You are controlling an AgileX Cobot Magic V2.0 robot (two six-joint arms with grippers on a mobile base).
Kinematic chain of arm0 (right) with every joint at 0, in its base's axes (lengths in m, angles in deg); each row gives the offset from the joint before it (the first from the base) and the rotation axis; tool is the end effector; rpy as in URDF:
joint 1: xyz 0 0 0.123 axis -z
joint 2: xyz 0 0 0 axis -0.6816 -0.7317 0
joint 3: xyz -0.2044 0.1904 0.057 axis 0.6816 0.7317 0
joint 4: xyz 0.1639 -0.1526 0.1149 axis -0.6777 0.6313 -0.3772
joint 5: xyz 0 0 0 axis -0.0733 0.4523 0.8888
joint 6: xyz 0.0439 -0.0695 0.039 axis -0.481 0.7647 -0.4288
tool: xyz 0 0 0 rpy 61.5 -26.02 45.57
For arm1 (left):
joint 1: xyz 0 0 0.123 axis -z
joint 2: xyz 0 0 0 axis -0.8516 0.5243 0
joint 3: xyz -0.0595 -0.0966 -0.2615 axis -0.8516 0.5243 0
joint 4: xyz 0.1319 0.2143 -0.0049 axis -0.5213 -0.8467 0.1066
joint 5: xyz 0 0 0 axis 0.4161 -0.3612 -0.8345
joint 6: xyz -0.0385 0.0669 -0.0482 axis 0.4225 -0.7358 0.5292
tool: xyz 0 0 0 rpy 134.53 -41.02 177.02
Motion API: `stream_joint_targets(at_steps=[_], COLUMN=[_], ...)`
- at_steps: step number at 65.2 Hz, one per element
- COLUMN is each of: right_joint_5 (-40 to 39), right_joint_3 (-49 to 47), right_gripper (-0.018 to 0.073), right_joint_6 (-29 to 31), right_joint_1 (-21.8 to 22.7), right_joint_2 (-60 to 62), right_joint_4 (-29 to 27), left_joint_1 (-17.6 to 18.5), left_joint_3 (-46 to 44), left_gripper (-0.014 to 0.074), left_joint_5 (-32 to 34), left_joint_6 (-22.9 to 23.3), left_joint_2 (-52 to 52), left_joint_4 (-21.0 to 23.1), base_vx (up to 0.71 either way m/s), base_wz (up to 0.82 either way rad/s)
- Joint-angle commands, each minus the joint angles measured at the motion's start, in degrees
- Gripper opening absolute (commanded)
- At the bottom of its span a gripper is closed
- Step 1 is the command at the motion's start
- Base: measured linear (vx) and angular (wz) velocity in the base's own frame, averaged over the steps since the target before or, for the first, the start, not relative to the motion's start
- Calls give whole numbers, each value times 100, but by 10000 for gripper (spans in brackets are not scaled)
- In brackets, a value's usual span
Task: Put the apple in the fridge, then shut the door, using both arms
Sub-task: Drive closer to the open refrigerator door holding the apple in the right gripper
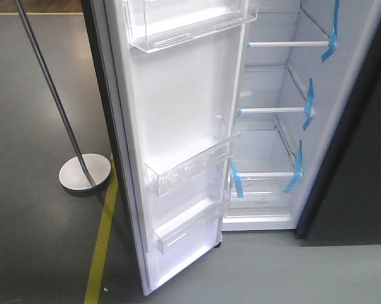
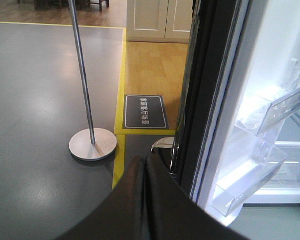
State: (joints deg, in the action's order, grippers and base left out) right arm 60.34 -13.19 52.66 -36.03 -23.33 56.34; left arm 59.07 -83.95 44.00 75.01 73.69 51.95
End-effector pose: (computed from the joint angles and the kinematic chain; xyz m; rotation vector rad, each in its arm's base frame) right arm 0.0829 0.0098 0.3111 -0.0184 2.1356 0.1504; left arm 0.0537 0.0020 0.1757 -0.1535 1.8177 -0.0943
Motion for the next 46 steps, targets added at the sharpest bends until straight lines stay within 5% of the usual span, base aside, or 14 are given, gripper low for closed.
stream_joint_targets(at_steps=[1, 46], right_joint_5=[-401, -399], right_joint_3=[-164, -164], right_gripper=[85, 85], right_joint_6=[13, 13], right_joint_1=[16, 16], right_joint_2=[-30, -30], right_joint_4=[-100, -100], left_joint_1=[5, 5], left_joint_3=[115, 115], left_gripper=[-5, -5], left_joint_5=[420, 420], left_joint_6=[35, 35], left_joint_2=[-81, -81], left_joint_4=[18, 18], base_vx=[3, 4], base_wz=[-1, -1])
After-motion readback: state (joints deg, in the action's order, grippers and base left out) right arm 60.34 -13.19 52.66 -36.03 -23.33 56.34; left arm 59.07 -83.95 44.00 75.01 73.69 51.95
